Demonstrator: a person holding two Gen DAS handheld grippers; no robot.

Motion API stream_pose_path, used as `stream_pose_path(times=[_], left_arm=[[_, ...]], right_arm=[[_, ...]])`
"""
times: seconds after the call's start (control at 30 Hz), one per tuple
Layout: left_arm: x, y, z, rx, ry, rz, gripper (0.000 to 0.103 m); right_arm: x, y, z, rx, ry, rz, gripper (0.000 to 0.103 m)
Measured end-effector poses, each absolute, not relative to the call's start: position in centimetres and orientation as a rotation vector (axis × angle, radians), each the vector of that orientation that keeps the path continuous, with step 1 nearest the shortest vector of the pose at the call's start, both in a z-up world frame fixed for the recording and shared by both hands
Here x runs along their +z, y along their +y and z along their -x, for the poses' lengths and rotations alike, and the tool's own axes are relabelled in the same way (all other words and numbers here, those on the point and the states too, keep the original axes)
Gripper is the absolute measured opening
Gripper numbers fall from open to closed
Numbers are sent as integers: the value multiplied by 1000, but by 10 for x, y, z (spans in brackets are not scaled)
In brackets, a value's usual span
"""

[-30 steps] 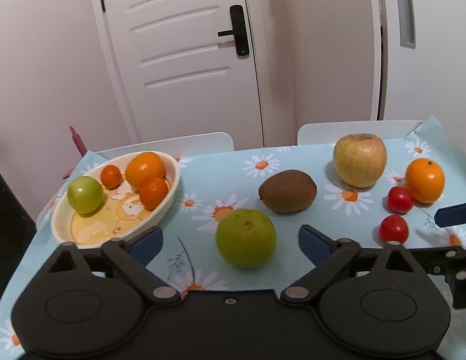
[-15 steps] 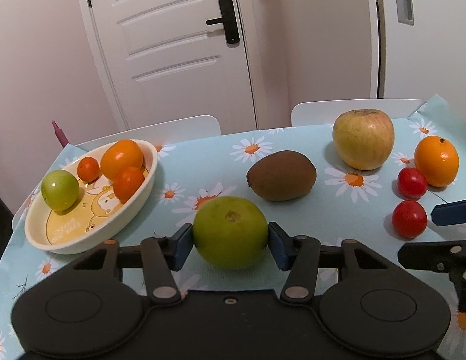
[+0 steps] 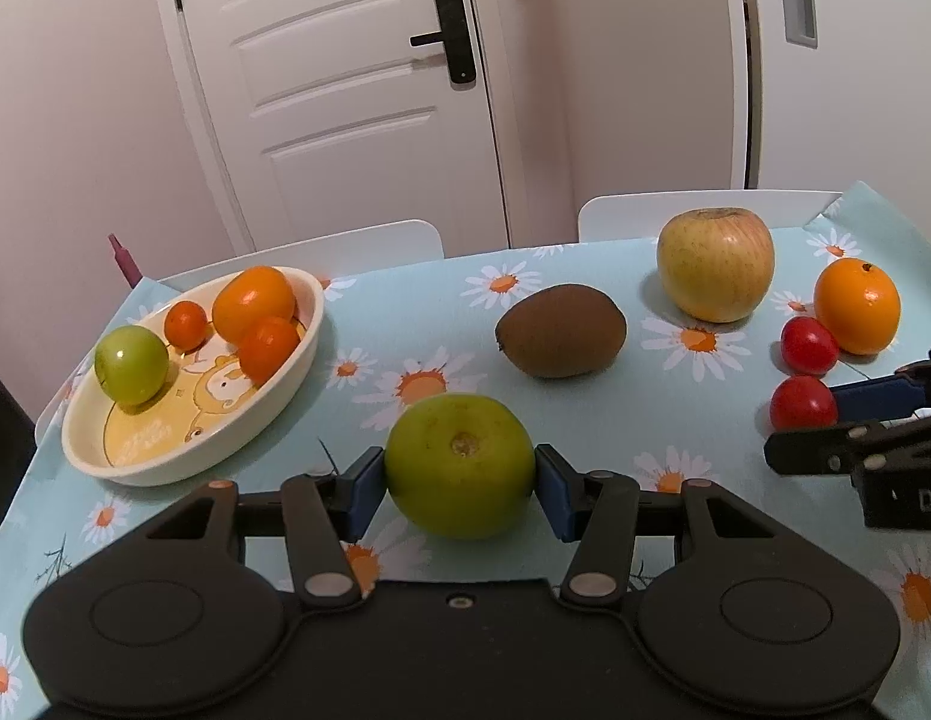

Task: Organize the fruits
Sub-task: 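Grasp the second green apple with the left gripper while the right gripper grasps a red tomato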

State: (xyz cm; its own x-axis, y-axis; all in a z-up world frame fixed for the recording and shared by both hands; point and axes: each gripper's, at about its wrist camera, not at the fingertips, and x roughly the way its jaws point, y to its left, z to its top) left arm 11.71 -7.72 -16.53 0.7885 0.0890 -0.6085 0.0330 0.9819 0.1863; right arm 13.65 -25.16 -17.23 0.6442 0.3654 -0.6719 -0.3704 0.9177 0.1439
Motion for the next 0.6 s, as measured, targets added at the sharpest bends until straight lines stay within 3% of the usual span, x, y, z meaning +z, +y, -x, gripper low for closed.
stream_pose_path(times=[0.07,0.13,0.6], left_arm=[[-165,-77,-115,32,665,-191,57],[-164,-76,-113,34,668,-190,57],[-138,-67,-89,70,661,-123,57]], right_arm=[[-172,-252,-138,414,764,5,53],[-172,-252,-138,406,760,11,45],[-143,-239,-132,456,724,22,45]])
